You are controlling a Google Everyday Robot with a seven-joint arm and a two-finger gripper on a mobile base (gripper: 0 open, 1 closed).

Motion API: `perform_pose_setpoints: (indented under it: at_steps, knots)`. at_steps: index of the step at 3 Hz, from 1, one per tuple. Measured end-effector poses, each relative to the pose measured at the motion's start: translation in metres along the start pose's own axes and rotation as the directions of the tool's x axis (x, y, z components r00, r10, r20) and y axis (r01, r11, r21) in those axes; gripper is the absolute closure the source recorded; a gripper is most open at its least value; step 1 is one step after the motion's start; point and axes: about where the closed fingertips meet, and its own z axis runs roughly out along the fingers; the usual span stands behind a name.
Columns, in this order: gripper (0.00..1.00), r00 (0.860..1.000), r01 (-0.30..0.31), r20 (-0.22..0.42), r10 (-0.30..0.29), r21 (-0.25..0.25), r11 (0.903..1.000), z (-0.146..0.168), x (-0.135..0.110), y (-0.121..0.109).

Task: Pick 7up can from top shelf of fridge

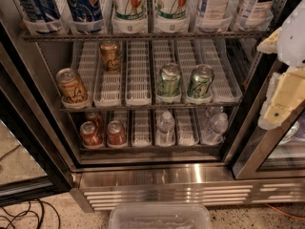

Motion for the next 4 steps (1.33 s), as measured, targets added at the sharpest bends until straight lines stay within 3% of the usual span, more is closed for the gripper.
perform_pose_setpoints:
  at_steps: [1, 2, 3, 4]
  knots:
    - [0.00, 1.000, -0.001, 0.006, 0.001, 0.007, 1.0000, -0.001, -0.001, 0.000]
    - [0.00, 0.997, -0.024, 0.075, 0.022, 0.027, 0.9994, 0.010, -0.012, 0.011]
    - [0.00, 0.975, -0.056, 0.215, 0.051, 0.018, 0.9983, 0.036, -0.030, 0.048]
    - [0.00, 0.931, -0.078, 0.360, 0.059, 0.037, 0.9963, 0.059, -0.053, 0.067]
